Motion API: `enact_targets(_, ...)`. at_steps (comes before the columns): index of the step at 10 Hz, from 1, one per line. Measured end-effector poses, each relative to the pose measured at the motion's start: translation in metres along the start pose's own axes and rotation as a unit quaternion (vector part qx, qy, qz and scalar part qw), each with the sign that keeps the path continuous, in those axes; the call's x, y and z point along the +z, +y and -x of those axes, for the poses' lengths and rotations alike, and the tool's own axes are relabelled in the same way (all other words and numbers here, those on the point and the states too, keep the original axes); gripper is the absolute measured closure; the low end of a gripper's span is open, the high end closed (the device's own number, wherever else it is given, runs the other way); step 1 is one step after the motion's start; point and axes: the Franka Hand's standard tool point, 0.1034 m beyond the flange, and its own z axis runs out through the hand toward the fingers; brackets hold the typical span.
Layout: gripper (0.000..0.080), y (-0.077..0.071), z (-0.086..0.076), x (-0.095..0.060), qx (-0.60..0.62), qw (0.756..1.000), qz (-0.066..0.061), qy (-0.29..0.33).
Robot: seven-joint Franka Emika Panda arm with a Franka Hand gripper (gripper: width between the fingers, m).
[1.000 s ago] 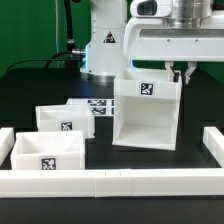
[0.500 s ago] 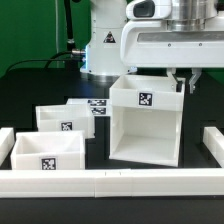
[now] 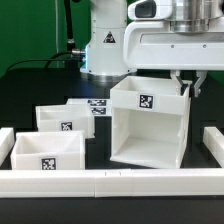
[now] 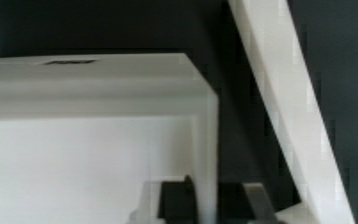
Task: Assemble drawer
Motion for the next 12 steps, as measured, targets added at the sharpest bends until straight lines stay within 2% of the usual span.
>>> enact_targets(3,0.0765,-0.003,0.0,0.0,0.182,0.983,-0.019,-0.01)
enact_targets(8,0.0765,-0.011,0.003,0.0,0.326,0.945,-0.03,-0.023)
enact_targets(9,0.0765,-0.014,0.003,0.001,0.384,0.922,-0.039,-0.027)
enact_targets(12,0.0765,-0.023,-0.018,0.001,0.495,0.866,-0.062,-0.041)
